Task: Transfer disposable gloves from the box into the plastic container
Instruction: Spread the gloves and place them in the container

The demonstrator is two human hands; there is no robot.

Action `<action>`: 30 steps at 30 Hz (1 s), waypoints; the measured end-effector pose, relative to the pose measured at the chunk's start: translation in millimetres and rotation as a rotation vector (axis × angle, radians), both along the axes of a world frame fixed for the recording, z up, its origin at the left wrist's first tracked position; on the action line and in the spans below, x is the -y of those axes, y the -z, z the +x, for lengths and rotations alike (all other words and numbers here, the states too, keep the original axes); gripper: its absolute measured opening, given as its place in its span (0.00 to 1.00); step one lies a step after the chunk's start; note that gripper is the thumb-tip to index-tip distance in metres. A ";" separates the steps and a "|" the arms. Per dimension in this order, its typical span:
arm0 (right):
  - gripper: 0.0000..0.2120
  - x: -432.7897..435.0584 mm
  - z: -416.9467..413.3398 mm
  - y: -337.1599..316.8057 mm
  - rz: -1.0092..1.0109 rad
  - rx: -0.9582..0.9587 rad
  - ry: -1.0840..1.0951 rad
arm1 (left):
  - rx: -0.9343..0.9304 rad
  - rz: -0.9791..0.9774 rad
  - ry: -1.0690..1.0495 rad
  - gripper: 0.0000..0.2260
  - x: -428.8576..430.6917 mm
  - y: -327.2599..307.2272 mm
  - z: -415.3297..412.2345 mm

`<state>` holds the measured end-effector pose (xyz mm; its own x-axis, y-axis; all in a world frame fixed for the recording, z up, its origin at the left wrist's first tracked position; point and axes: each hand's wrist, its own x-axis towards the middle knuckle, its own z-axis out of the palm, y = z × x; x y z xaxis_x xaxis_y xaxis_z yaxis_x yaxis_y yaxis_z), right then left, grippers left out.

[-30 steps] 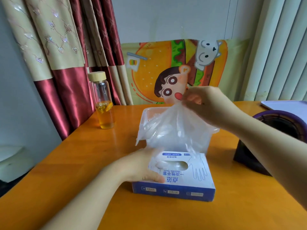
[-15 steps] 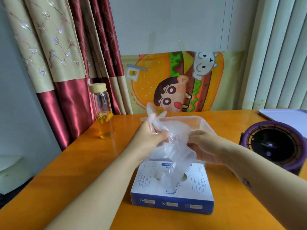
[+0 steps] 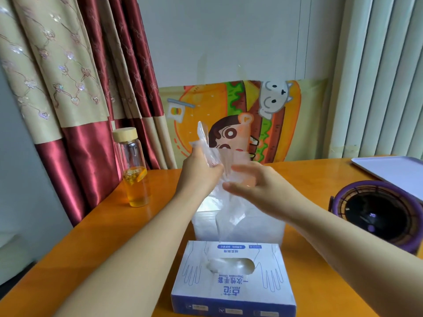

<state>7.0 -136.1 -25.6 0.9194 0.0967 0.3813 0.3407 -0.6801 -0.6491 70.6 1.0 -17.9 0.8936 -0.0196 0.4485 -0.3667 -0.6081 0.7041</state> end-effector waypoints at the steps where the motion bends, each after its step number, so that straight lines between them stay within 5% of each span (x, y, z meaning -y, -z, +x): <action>1: 0.27 2.7 9.0 0.3 0.035 0.037 0.058 | -0.012 0.004 0.010 0.25 0.4 0.1 4.2; 6: 0.14 39.4 55.8 3.6 0.023 0.019 0.221 | -0.201 -0.126 0.067 0.36 -10.7 13.1 31.0; 11: 0.25 58.8 86.0 12.6 -0.332 -0.289 0.178 | -0.260 -0.060 -0.081 0.36 -43.8 27.1 46.1; 14: 0.28 56.6 94.5 13.4 -0.488 -0.368 0.122 | 0.102 -0.053 -0.218 0.30 -56.7 20.6 47.4; 17: 0.30 50.0 99.9 13.5 -0.659 -0.425 0.074 | 0.433 0.167 0.077 0.18 -30.6 5.5 35.9; 20: 0.33 39.9 103.4 14.7 -0.908 -0.474 0.077 | 0.015 0.649 0.467 0.14 6.1 8.2 32.3; 23: 0.28 33.2 98.6 15.0 -1.187 -0.314 0.212 | -0.432 1.092 0.421 0.24 22.1 28.1 51.6; 26: 0.20 32.0 100.7 19.9 -1.167 -0.060 0.181 | -0.583 1.195 0.375 0.27 24.0 43.0 68.9; 30: 0.23 30.1 105.5 31.5 -1.222 -0.479 -0.049 | -0.642 1.306 0.440 0.21 23.5 49.1 66.8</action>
